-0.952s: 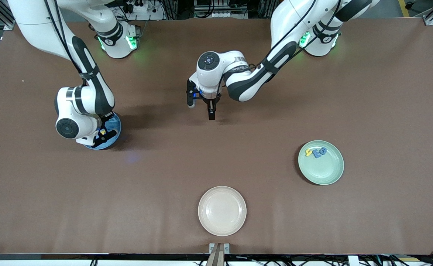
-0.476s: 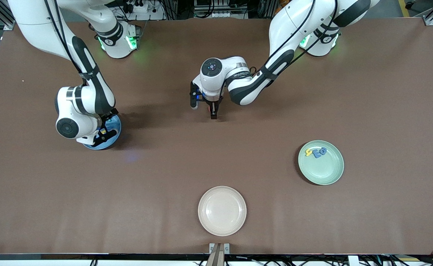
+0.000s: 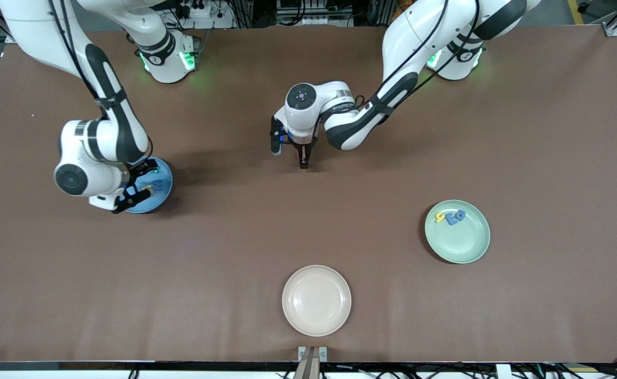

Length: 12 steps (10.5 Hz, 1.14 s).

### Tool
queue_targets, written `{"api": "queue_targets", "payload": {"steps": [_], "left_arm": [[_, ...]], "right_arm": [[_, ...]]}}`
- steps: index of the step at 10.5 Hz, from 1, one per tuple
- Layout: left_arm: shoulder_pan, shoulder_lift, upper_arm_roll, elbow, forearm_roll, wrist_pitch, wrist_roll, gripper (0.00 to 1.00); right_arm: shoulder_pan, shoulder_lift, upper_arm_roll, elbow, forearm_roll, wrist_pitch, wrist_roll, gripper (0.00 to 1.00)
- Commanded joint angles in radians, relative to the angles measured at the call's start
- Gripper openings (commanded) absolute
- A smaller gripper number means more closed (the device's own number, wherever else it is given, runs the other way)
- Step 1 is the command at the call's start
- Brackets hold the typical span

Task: Sort uppercase to blue plate, lowercase to green plate
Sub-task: 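Grasp the pink m with the left gripper while the right arm withdraws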

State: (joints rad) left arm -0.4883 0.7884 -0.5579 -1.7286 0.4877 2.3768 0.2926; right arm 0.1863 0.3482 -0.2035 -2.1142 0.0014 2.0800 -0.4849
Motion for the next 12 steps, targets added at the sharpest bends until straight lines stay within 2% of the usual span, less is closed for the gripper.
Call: {"api": "queue_targets", "payload": {"steps": [1, 6, 8, 10, 11, 12], "left_arm": [[0.0, 0.012, -0.005, 0.004, 0.025, 0.016, 0.005, 0.72], [-0.001, 0.021, -0.004, 0.004, 0.04, 0.019, -0.003, 0.69], [-0.001, 0.034, -0.004, 0.004, 0.051, 0.025, -0.003, 0.69], [-0.001, 0.035, -0.005, 0.004, 0.055, 0.025, -0.004, 0.66], [-0.003, 0.037, -0.004, 0.006, 0.061, 0.025, -0.003, 0.51], [-0.001, 0.041, -0.004, 0.004, 0.068, 0.025, -0.003, 0.32]], "right_arm": [[-0.04, -0.057, 0.013, 0.026, 0.011, -0.006, 0.003, 1.0], [-0.094, -0.178, 0.015, 0.112, 0.012, -0.02, 0.061, 1.0], [-0.096, -0.219, 0.016, 0.222, 0.012, -0.154, 0.127, 1.0], [-0.09, -0.212, 0.015, 0.426, 0.011, -0.358, 0.134, 1.0], [-0.087, -0.213, 0.016, 0.489, 0.011, -0.415, 0.153, 1.0], [-0.084, -0.222, 0.018, 0.514, 0.011, -0.435, 0.167, 1.0]]}}
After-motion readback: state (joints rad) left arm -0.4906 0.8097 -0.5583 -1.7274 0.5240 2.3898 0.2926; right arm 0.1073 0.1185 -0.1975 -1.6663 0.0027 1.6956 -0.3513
